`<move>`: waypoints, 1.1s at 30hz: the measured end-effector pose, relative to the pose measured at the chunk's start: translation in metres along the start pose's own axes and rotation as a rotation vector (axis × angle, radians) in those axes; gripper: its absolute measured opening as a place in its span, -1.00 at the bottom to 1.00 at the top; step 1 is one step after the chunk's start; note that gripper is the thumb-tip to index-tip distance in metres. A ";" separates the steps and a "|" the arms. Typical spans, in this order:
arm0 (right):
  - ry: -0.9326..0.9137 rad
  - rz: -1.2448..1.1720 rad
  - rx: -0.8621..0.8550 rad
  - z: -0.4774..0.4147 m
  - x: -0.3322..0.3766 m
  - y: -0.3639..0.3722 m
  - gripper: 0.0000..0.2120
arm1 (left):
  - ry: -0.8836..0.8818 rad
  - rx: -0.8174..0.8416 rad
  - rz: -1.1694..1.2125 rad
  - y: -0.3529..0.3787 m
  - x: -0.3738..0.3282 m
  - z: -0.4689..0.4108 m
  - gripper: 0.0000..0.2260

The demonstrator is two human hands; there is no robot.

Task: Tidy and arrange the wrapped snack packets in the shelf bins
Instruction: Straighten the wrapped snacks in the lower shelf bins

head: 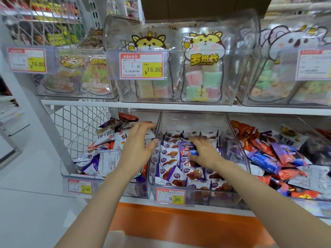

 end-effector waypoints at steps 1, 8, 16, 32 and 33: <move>-0.003 0.038 0.004 -0.002 -0.001 0.005 -0.36 | 0.015 0.007 0.001 0.003 -0.003 0.000 -0.67; -0.050 -0.113 -0.262 0.013 0.004 -0.032 -0.53 | 0.045 0.031 -0.004 0.011 -0.010 -0.004 -0.71; 0.126 -0.234 -0.661 0.064 -0.048 -0.089 -0.60 | 0.074 0.229 0.045 0.040 -0.026 -0.004 -0.71; 0.244 -0.058 -0.305 0.100 -0.126 -0.072 -0.60 | -0.024 0.191 0.033 0.061 -0.032 -0.034 -0.75; 0.226 -0.065 -0.311 0.100 -0.123 -0.074 -0.61 | -0.024 0.187 0.033 0.059 -0.032 -0.032 -0.75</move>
Point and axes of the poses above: each hand's wrist, its own z-axis away from the middle knuckle, its own y-axis out of the palm, x = y × z, the point moved 2 cm from there along -z, towards the middle knuckle, and after that the axes turned 10 degrees about z, right-handed, at the moved point
